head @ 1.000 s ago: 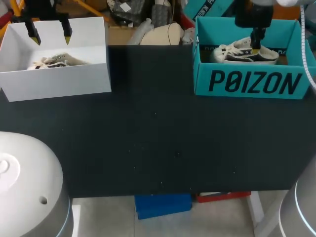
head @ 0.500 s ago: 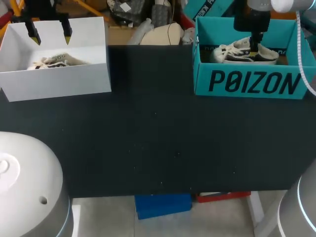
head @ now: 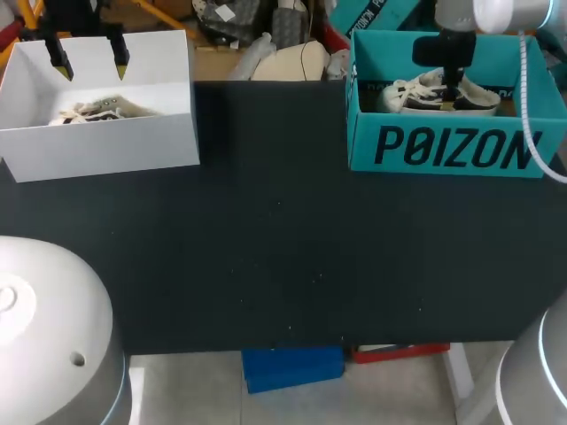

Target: Take the shoe out of the shoebox, open the shoe tongue, remove and reinsert the insole, then place the shoe into the shoebox

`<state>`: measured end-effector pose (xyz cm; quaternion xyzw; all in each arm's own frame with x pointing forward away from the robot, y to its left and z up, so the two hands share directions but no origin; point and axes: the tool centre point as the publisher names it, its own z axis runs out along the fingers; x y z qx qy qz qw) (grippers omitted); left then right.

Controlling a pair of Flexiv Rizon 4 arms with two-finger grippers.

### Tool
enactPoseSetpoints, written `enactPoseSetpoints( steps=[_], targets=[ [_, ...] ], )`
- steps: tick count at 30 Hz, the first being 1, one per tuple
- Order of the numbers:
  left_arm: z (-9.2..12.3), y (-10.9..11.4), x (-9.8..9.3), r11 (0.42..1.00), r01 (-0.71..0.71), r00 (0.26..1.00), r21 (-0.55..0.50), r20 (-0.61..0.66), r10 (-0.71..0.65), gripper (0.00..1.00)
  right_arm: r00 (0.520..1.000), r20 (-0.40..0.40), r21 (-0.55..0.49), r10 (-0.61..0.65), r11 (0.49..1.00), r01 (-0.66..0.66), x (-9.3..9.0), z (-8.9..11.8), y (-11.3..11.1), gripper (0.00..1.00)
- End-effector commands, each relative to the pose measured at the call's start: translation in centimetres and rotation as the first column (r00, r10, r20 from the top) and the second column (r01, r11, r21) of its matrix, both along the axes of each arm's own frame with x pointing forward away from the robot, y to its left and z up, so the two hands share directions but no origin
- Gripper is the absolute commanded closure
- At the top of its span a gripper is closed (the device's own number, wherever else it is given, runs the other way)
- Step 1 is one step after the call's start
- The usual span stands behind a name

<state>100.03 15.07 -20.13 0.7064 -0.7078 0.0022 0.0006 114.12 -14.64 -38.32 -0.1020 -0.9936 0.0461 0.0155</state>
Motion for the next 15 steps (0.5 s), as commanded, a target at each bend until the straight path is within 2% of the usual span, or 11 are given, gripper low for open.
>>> enactPoseSetpoints(
  steps=[1, 13, 14, 15],
  targets=[
    [0.1, 0.0, 0.0, 1.0, -0.001, 1.0, 0.002, -0.001, 0.001, 0.0, 1.0, -0.012, -0.005, -0.001, 1.0, 0.001, 0.7, -0.8, 0.3, 0.66],
    [0.1, 0.0, 0.0, 1.0, -0.001, 1.0, 0.002, -0.001, 0.001, 0.0, 0.999, -0.031, -0.018, -0.006, 1.0, 0.005, 0.1, -2.4, 0.4, 0.65],
    [0.1, 0.0, 0.0, 1.0, -0.001, 1.0, 0.002, -0.001, 0.001, 0.0, 0.999, -0.031, -0.019, -0.01, 1.0, 0.009, 0.1, -2.5, 0.4, 0.66],
    [0.1, 0.0, 0.0, 1.0, -0.001, 1.0, 0.002, -0.001, 0.001, 0.0, 0.999, -0.026, -0.024, -0.02, 1.0, 0.019, 0.0, -2.6, 0.3, 0.73]
  ],
)
